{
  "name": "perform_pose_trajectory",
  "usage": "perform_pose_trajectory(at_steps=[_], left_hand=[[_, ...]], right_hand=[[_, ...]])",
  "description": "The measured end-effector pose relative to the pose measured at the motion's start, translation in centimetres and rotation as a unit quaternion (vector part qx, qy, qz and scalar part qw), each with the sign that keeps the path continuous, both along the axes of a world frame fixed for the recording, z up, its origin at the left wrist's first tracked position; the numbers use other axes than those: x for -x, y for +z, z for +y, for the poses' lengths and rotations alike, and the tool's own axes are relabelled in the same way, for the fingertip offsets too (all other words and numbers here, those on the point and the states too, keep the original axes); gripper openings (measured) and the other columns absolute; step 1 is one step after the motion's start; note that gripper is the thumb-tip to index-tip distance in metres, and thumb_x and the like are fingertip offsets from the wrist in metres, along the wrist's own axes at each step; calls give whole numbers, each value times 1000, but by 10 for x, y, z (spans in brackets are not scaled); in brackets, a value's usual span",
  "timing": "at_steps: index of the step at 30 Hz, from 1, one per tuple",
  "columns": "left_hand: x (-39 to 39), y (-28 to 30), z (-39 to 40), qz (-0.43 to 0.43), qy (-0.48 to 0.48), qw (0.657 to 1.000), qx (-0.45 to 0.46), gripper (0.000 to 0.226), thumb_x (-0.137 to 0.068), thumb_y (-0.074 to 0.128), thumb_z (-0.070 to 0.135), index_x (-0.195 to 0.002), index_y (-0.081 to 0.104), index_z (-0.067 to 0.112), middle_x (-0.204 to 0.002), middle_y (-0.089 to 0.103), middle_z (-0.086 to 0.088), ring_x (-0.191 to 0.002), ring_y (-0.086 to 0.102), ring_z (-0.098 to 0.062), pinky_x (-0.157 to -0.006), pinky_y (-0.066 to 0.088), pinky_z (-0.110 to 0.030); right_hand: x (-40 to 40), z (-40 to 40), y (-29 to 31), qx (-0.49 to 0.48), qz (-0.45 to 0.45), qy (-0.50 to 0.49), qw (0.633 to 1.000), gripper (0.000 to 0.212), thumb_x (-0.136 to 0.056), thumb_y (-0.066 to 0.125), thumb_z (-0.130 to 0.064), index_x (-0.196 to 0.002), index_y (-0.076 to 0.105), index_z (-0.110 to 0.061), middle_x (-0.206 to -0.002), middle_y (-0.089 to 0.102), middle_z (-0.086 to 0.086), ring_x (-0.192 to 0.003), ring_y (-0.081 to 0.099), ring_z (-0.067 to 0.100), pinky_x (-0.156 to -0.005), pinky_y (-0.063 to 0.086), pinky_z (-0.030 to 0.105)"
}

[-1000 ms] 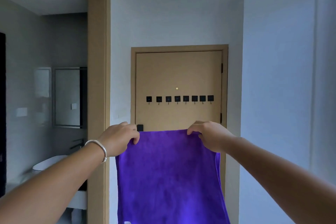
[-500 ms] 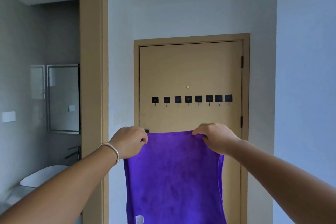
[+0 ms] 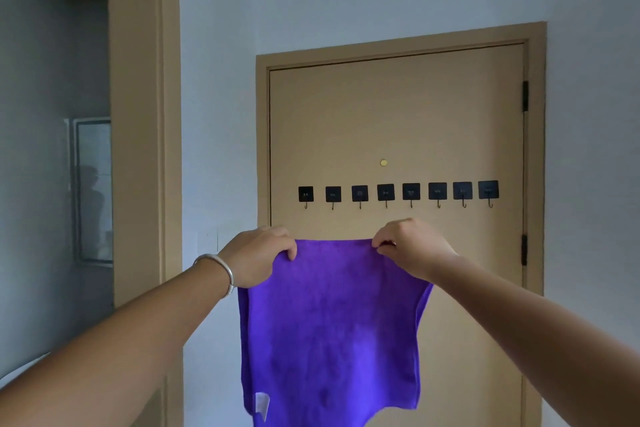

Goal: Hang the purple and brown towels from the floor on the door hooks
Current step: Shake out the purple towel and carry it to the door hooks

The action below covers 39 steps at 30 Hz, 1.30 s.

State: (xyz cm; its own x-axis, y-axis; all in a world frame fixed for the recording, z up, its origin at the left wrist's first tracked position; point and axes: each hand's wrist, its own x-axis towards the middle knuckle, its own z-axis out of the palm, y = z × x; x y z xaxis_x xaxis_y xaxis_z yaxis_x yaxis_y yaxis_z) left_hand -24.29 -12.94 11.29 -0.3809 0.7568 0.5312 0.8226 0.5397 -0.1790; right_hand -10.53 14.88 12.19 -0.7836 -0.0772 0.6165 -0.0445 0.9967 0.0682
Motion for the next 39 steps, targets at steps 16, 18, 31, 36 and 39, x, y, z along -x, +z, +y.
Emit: perform_pose_trajectory(at_steps=[16,18,31,36,39], left_hand=[[258,-14,88,42,-6,999,24,76,-80,39,-9,-137,41,40,-131,46,13,-109,42,-11,-80,34,-20],[295,-10,95,49,-5,999,14,76,-79,38,-9,-137,41,40,-128,47,13,-106,42,-10,-78,32,-19],[456,24,118,64,13,998,-24,65,-81,41,-3,-135,48,32,-124,53,9,-109,48,-16,-81,43,-29],[495,27,136,67,50,996,-27,61,-82,41,-1,-136,48,28,-127,53,6,-112,49,-20,-86,47,-38],[515,26,147,66,69,995,-22,59,-83,42,1,-136,47,27,-127,53,4,-112,50,-20,-86,48,-38]], right_hand=[[263,72,-13,-7,-19,0,1000,52,-87,37,3,-118,63,-30,-127,57,-10,-116,49,16,-94,42,28],[295,77,-5,-7,-26,1,1000,50,-88,37,0,-118,64,-29,-126,57,-10,-114,51,15,-93,43,28],[472,92,25,9,26,12,1000,47,-87,38,0,-117,64,-25,-124,56,-7,-112,53,17,-84,42,28],[529,101,29,-10,61,-4,998,47,-87,40,-2,-120,62,-26,-125,55,-6,-113,51,19,-83,46,33],[556,109,27,-26,60,-9,998,47,-86,40,-3,-121,61,-26,-122,55,-3,-112,51,21,-82,48,37]])
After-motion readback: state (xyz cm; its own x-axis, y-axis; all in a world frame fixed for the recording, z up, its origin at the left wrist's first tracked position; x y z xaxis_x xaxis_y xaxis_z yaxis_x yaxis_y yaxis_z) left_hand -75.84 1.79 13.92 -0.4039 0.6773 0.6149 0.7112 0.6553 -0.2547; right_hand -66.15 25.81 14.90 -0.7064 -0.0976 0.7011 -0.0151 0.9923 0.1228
